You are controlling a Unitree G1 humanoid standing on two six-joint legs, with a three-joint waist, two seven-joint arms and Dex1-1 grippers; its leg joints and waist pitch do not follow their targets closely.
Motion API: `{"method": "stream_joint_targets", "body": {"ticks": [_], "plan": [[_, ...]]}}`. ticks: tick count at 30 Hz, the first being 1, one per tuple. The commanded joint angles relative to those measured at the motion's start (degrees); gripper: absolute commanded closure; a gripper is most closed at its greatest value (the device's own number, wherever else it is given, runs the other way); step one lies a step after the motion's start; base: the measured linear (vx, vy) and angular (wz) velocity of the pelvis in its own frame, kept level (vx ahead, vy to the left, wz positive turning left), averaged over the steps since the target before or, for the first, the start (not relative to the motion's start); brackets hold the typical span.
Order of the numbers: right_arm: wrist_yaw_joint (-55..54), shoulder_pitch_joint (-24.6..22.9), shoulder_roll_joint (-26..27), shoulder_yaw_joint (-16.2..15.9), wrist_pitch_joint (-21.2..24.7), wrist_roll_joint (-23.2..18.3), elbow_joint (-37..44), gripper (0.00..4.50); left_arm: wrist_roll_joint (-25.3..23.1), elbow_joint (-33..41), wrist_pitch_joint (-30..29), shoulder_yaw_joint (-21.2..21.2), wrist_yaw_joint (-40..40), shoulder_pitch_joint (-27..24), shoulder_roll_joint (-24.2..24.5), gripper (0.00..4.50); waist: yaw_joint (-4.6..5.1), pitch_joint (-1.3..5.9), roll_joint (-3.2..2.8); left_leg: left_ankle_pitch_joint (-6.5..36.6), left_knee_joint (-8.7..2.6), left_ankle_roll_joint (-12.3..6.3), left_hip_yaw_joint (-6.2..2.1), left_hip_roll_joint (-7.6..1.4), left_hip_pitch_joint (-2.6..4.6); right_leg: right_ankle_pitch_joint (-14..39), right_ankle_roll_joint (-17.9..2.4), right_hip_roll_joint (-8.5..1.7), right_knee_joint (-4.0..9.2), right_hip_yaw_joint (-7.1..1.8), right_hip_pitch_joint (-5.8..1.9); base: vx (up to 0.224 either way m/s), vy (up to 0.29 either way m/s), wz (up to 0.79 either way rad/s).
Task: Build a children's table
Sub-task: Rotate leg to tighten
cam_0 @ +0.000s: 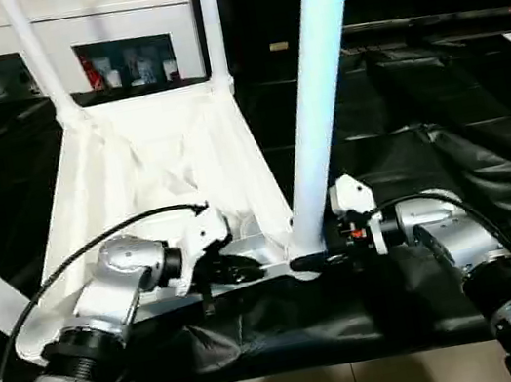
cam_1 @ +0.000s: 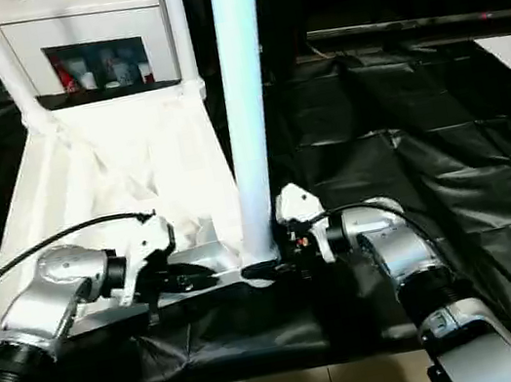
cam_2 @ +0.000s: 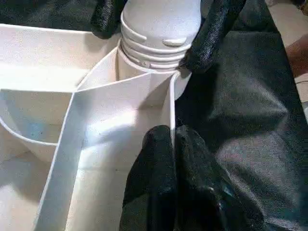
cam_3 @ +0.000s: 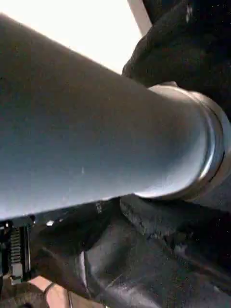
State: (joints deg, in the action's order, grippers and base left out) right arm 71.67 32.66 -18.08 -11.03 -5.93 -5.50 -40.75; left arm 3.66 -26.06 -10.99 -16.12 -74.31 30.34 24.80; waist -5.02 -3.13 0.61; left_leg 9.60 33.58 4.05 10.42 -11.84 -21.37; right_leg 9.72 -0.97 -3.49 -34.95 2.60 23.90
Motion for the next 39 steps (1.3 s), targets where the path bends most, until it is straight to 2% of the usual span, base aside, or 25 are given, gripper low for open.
{"method": "stream_joint_targets", "body": {"ticks": [1,2,4,6,8,10,11,12,14,15,18,19,21,22,23,24,27,28,30,31,33,35,36,39], "plan": [[-0.81,0.08,-0.55,1.67,1.13,-1.85,1.6,1.35,1.18,1.94,-0.13,-1.65,-3.56,-0.58,0.11,4.5,0.24,3.82,0.08,13.31,-3.74,-2.03,-0.07,-1.42,0.83,12.69,-12.46,-3.6,4.02,-2.14,-3.02,0.0,0.0,0.0],[-1.33,-0.65,0.14,1.71,1.58,-2.1,1.77,1.42,1.22,2.02,-0.17,-1.57,-2.7,-0.68,-0.37,4.5,0.17,3.8,0.3,13.07,-3.72,-2.25,-0.05,-1.43,0.8,12.61,-12.54,-3.68,3.98,-2.12,-3.05,0.0,0.0,0.0],[-2.19,-1.41,0.91,1.77,1.79,-2.15,1.73,1.55,0.88,1.86,0.04,-1.47,-1.32,-0.72,-1.05,4.5,0.19,3.83,0.29,13.04,-3.72,-2.14,-0.08,-1.4,0.74,13.35,-12.19,-3.76,4.05,-2.14,-3.07,0.0,0.0,0.0],[-7.63,-1.64,2.64,2.58,1.97,-1.12,-0.2,1.68,-0.29,0.31,0.32,-0.98,2.75,-0.09,-2.88,4.5,0.19,3.71,0.29,13.29,-3.79,-1.84,-0.15,-1.39,0.73,14.34,-11.95,-3.79,4.17,-2.11,-2.98,0.0,0.0,0.0],[-17.53,-1.37,4.89,3.01,1.03,2.08,-3.79,1.71,-1.54,-2.68,0.49,0.06,9.28,1.45,-6.01,4.5,0.73,3.2,0.3,16.17,-4.06,-0.5,-0.2,-1.21,1.12,20.22,-10.54,-3.78,5.01,-2.15,-2.45,0.0,0.0,0.0],[-25.19,-1.05,6.97,4.0,1.16,3.18,-6.03,1.74,-2.71,-5.14,0.31,0.56,14.27,2.9,-8.25,4.5,0.99,3.18,0.45,18.27,-4.17,0.64,-0.51,-1.01,1.2,25.72,-8.62,-3.95,5.44,-1.99,-2.61,0.0,0.0,0.0],[-29.63,-0.81,8.29,4.73,1.59,3.39,-6.99,1.75,-3.27,-6.55,0.11,0.87,17.14,3.8,-9.64,4.5,1.29,3.14,0.26,19.27,-4.19,1.15,-0.66,-1.04,1.41,27.9,-7.71,-4.08,5.64,-2.05,-2.23,0.0,0.0,0.0],[-34.36,-0.48,9.96,5.68,2.34,3.26,-7.86,1.75,-3.74,-8.18,-0.18,1.33,20.56,4.87,-11.4,4.5,1.51,3.11,0.45,19.97,-4.22,1.22,-0.69,-0.98,1.5,28.82,-7.28,-3.99,5.88,-1.94,-2.25,0.0,0.0,0.0],[-40.69,-0.06,12.84,7.0,3.42,2.67,-8.55,1.75,-4.06,-10.6,-0.58,2.26,25.95,6.56,-14.54,4.5,2.11,3.11,0.42,20.37,-4.13,1.24,-0.7,-0.8,1.37,29.7,-6.56,-3.88,6.07,-1.97,-2.12,0.0,0.0,0.0],[-44.09,0.33,14.68,7.37,3.75,2.8,-8.85,1.75,-4.03,-11.69,-0.82,2.81,28.89,7.49,-16.54,4.5,2.17,3.19,0.12,20.71,-4.08,1.17,-0.85,-0.75,1.54,30.7,-6.26,-3.99,6.22,-1.87,-2.03,0.0,0.0,0.0],[-48.31,1.21,17.48,7.61,3.53,3.34,-9.79,1.75,-4.22,-13.29,-0.72,3.32,32.11,8.71,-19.32,4.5,2.42,3.34,0.26,19.92,-4.05,0.36,-0.69,-0.64,1.14,28.93,-6.06,-3.87,6.35,-1.92,-2.13,0.0,0.0,0.0],[-49.84,2.18,20.02,7.3,2.28,3.77,-10.67,1.75,-4.56,-14.27,0.23,3.1,32.97,9.4,-21.35,4.5,2.48,3.46,0.21,19.23,-4.0,-0.09,-0.65,-0.61,1.03,27.43,-6.41,-3.87,6.21,-1.96,-2.17,0.0,0.0,0.0],[-49.06,2.58,20.86,6.76,1.17,3.96,-10.64,1.75,-4.44,-14.1,0.66,2.82,32.2,9.45,-22.0,4.5,2.51,3.51,0.28,18.75,-4.0,-0.4,-0.64,-0.59,0.9,26.32,-6.67,-3.82,6.09,-1.93,-2.35,0.0,0.0,0.0],[-48.27,2.64,20.8,6.44,0.6,4.09,-10.39,1.41,-4.23,-13.84,0.68,2.58,31.18,9.35,-21.9,4.5,2.43,3.59,0.24,18.16,-3.95,-0.82,-0.58,-0.64,0.81,24.75,-7.08,-3.85,5.94,-1.99,-2.46,0.0,0.0,0.0],[-47.48,2.64,20.42,6.22,0.49,4.21,-10.17,1.41,-4.09,-13.51,0.78,2.38,30.01,9.14,-21.53,4.5,2.44,3.62,0.18,17.62,-3.99,-1.13,-0.54,-0.71,0.74,22.98,-7.68,-3.78,5.72,-2.04,-2.5,0.0,0.0,0.0],[-46.04,2.65,19.6,5.79,0.42,4.43,-9.78,1.06,-3.83,-12.86,1.03,2.0,27.67,8.69,-20.71,4.5,2.45,3.64,0.23,17.33,-4.0,-1.31,-0.52,-0.69,0.68,22.24,-7.95,-3.73,5.65,-2.03,-2.59,0.0,0.0,0.0],[-43.84,2.69,18.26,5.9,0.8,3.81,-9.2,0.92,-3.82,-11.69,0.59,0.94,24.17,7.89,-18.89,4.5,2.52,3.78,0.27,15.97,-3.92,-2.06,-0.44,-0.75,0.4,19.07,-9.35,-3.87,5.21,-2.07,-2.99,0.0,0.0,0.0],[-40.84,2.77,16.2,5.93,1.1,3.51,-8.48,0.65,-3.71,-10.55,0.02,0.17,20.8,7.07,-16.54,4.5,2.51,3.76,0.21,15.63,-3.9,-2.25,-0.42,-0.82,0.48,18.29,-9.81,-3.86,5.21,-2.06,-2.99,0.0,0.0,0.0],[-35.62,2.6,13.93,5.57,1.06,2.93,-7.41,0.65,-3.58,-9.76,0.16,-0.12,17.42,6.4,-14.25,4.5,2.52,3.76,0.19,15.16,-3.8,-2.73,-0.34,-0.76,0.37,17.93,-10.27,-3.86,5.13,-2.07,-3.08,0.0,0.0,0.0],[-31.5,2.23,12.4,5.18,1.25,2.12,-6.14,0.65,-3.52,-9.37,0.36,-0.3,15.51,6.06,-12.88,4.5,2.45,3.86,0.15,14.65,-3.79,-2.82,-0.3,-1.02,0.52,16.52,-10.88,-3.88,4.96,-2.13,-3.02,0.0,0.0,0.0],[-23.42,1.32,9.31,4.0,1.85,0.65,-3.33,0.65,-3.17,-8.28,0.56,-0.68,11.52,5.34,-10.36,4.5,2.2,4.05,0.14,13.53,-3.71,-3.57,-0.32,-1.07,0.46,13.26,-11.72,-3.74,4.57,-2.11,-3.4,0.0,0.0,0.0],[-18.08,0.64,7.07,3.14,1.75,0.0,-1.49,0.65,-2.97,-7.34,1.06,-0.95,8.59,4.76,-8.65,4.5,1.93,4.07,-0.08,12.15,-3.6,-4.18,-0.21,-1.28,0.48,9.36,-13.01,-3.62,4.13,-2.12,-3.31,0.0,0.0,0.0],[-15.05,0.29,5.79,2.93,1.99,-0.63,-0.46,0.65,-2.71,-6.41,0.76,-1.19,6.71,4.31,-7.5,4.5,1.69,3.95,-0.16,12.16,-3.63,-4.26,-0.08,-1.38,0.64,8.82,-13.53,-3.56,4.11,-2.07,-3.13,0.0,0.0,0.0],[-7.61,-0.77,2.24,2.09,2.18,-1.92,2.35,0.65,-2.28,-4.05,1.29,-1.98,2.1,3.06,-4.17,4.5,0.91,3.76,-0.26,13.93,-3.76,-3.66,-0.06,-1.63,0.81,11.19,-13.2,-3.6,4.13,-2.02,-3.12,0.0,0.0,0.0]]}}
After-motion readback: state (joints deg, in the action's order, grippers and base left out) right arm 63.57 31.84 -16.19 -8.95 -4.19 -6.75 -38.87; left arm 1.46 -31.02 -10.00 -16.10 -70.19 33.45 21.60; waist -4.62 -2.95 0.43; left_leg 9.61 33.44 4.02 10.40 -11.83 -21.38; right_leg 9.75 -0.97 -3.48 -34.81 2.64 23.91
